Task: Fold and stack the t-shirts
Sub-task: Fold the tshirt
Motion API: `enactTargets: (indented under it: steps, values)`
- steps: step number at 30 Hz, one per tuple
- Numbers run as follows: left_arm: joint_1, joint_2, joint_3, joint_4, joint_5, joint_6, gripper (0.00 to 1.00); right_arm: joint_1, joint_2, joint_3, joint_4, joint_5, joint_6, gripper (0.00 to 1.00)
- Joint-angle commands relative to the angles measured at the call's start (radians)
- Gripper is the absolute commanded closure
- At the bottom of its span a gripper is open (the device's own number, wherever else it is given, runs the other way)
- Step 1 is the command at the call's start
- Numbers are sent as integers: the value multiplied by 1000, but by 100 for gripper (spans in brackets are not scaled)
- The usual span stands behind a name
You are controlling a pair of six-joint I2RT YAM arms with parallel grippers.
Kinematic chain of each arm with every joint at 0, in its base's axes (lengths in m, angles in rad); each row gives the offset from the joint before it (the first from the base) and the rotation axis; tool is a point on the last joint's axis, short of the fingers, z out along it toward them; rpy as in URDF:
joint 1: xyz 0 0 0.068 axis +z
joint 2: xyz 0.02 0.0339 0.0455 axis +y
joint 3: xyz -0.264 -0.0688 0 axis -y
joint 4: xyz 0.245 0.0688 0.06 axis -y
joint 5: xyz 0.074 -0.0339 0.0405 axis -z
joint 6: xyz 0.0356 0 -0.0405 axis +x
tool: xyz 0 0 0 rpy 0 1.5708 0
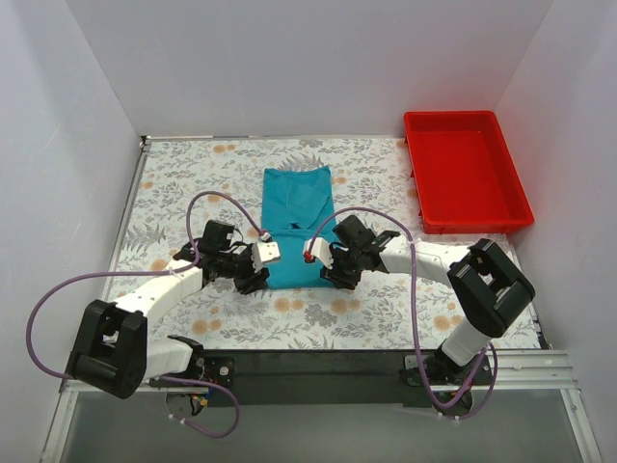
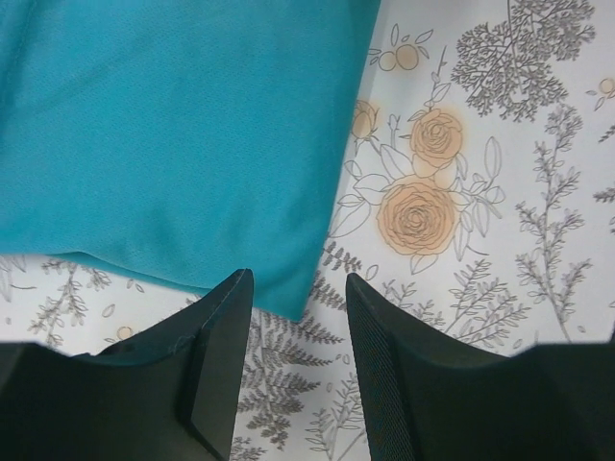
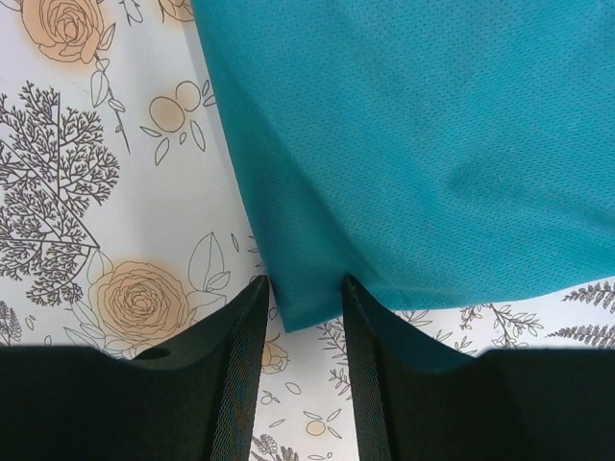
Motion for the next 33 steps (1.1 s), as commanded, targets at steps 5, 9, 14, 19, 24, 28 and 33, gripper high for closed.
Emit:
enactTargets:
  steps: [5,9,14,19,24,28,33]
  values:
    - [-41,16,-60,98,-39,113,58,4,-27,7,-40,-31,-37,56]
    - [-41,74,-63,119,-62,137,59,4,-4,4,-53,-41,-57,56]
    - [-43,137,-73,139,-110,183,61,4,41,-13,-37,-32,-68,58]
    - [-41,133,-76,118,-111,203,82,4,54,-36,-22,-17,-73,82]
    - [-41,101,-15,83,-85,160,100,2,2,-4,-39,-12,-60,99]
    - [-40,101,103,8,-71,127,100,-22,-68,80,-100,-37,-68,99]
    - [-23,121,264,-48,-53,100,100,-76,-100,220,-200,-51,-114,99]
